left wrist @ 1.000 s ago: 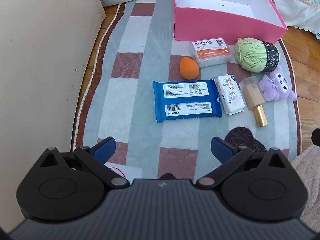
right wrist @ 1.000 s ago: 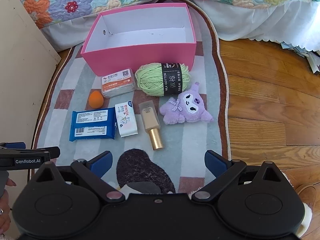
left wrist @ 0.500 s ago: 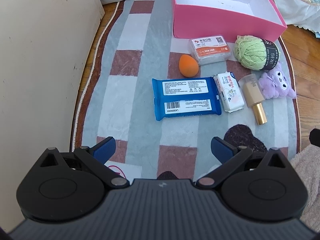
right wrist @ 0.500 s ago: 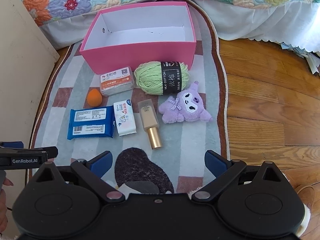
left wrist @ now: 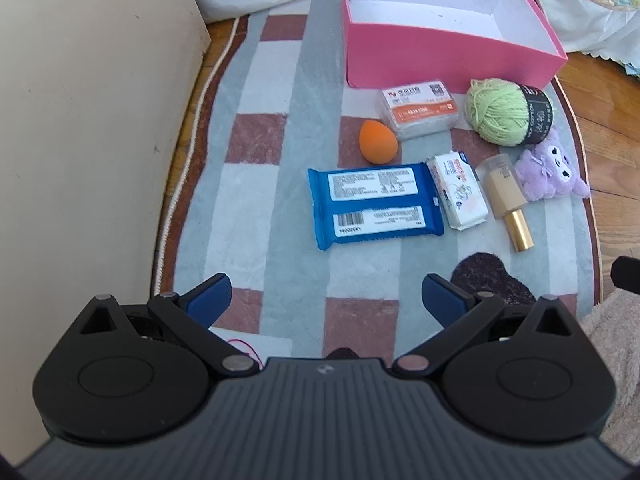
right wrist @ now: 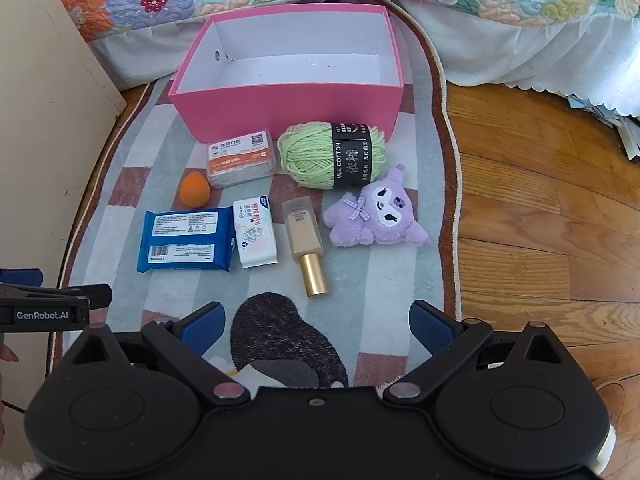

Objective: Organize objects
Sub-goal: 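Reach the right gripper to the blue wet-wipes pack and close on it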

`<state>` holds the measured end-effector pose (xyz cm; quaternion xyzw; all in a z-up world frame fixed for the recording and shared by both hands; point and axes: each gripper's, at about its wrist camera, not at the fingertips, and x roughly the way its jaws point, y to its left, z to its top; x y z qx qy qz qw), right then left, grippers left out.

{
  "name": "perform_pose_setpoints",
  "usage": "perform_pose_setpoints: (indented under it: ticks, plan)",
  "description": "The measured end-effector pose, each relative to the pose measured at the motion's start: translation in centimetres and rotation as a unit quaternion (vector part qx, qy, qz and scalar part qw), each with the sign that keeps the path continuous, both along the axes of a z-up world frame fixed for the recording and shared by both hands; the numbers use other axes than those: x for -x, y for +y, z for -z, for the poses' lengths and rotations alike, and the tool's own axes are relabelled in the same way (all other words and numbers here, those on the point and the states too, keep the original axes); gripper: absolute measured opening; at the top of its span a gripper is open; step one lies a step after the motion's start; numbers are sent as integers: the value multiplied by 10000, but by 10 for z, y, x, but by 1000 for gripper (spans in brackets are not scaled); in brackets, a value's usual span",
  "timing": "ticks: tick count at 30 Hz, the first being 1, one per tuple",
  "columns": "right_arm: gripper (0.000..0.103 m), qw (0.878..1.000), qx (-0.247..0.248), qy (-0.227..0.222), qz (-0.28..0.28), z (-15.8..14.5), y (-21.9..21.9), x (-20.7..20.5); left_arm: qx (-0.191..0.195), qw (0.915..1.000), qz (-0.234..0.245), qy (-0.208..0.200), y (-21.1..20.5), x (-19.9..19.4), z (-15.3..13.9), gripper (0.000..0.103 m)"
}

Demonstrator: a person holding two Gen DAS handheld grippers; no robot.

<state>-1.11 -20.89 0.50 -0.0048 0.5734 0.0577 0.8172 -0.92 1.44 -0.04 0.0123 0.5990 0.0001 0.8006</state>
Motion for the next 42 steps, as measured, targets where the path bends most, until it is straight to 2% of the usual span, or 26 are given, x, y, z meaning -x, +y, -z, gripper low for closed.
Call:
perform_pose_setpoints:
  ticks: [5, 8, 11, 13, 16, 17, 19, 21, 26, 28, 30, 33, 34, 36, 38, 42]
  plan:
    - [100, 9998, -160, -128, -70, -3, 2, -2, -47, 9999, 18, -113, 8, -2, -6, 103]
    - [100, 9957, -323, -795, -340, -12, 6, 1, -20, 9999, 14, -171, 15, -6, -9, 103]
    - [100, 9808, -444, -1742, -752, -18, 10, 8, -199, 9993, -13, -331, 21, -11, -14, 103]
    - [100, 9723, -562, -2052, -971, -17, 11, 4, -352, 9984, 42, -443, 23, -17, -16, 103]
    - [100, 9623, -1064, -2242, -1114, -7, 5, -8, -193, 9990, -6, -413, 29, -29, -16, 103]
    - [100, 9611, -1284, -2162, -1140, -2, 2, -15, -55, 9993, -31, -380, 31, -34, -15, 103]
    - [100, 9645, -1652, -1682, -1186, 9, -2, -35, 215, 9992, -51, -347, 33, -43, -12, 103]
    - [100, 9674, -1802, -1275, -1243, 19, 0, -50, 354, 9988, -108, -323, 33, -52, -6, 103]
    - [100, 9682, -1447, -1096, -1724, 41, 21, -66, 219, 9989, -232, -340, 26, -73, 18, 101]
    - [100, 9721, -1237, -930, -1766, 55, 26, -72, 235, 9991, -251, -242, 24, -80, 28, 101]
    - [93, 9731, -1181, -806, -1805, 67, 31, -78, 267, 9993, -230, -141, 22, -85, 36, 100]
    - [84, 9711, -1495, -509, -1790, 81, 33, -84, 168, 9997, -162, -113, 19, -86, 46, 98]
    - [82, 9683, -1659, -387, -1829, 84, 35, -84, 91, 9997, -125, -166, 17, -86, 49, 95]
    - [72, 9582, -2069, -148, -1972, 89, 38, -82, -65, 9996, -38, -257, 14, -84, 56, 94]
    - [70, 9510, -2393, 33, -1957, 97, 41, -80, -1, 9998, 11, -209, 15, -83, 64, 90]
    - [67, 9596, -2314, 381, -1556, 122, 47, -79, 110, 9997, 182, -79, 19, -75, 77, 85]
